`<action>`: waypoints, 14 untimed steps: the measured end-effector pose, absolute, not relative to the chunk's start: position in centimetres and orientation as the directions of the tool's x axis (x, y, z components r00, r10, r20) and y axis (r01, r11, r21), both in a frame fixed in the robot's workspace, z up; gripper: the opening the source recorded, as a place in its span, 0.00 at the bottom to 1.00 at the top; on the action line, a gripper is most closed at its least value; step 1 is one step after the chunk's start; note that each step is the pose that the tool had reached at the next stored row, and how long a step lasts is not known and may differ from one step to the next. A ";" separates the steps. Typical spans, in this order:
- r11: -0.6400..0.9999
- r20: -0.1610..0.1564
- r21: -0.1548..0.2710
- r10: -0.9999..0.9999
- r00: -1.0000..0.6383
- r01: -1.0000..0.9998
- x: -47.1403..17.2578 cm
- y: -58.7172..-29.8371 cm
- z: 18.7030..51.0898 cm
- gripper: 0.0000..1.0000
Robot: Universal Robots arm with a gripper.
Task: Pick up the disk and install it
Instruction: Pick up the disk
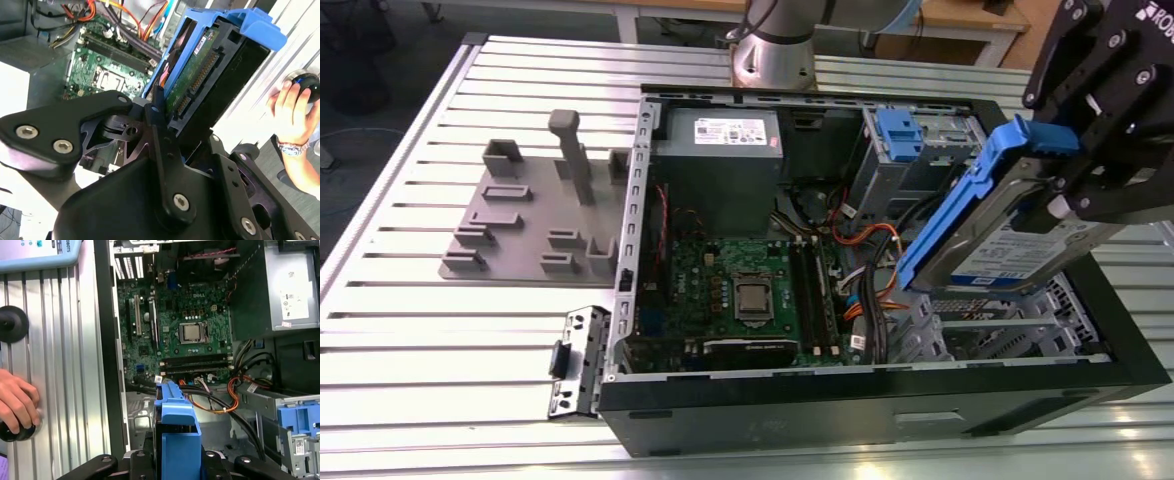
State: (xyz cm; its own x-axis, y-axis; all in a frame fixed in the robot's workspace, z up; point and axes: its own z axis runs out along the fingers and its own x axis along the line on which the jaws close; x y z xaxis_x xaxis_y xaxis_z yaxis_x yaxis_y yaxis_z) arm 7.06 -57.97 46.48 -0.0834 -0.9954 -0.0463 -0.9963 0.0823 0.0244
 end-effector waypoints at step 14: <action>0.082 -0.046 0.025 -0.995 -0.083 -0.996 10.4 -58.0 45.6 0.36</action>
State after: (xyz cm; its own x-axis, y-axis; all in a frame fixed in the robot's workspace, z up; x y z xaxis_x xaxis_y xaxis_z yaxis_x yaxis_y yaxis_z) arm 10.44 -57.96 45.64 -0.0834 -0.9955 -0.0461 -0.9963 0.0823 0.0251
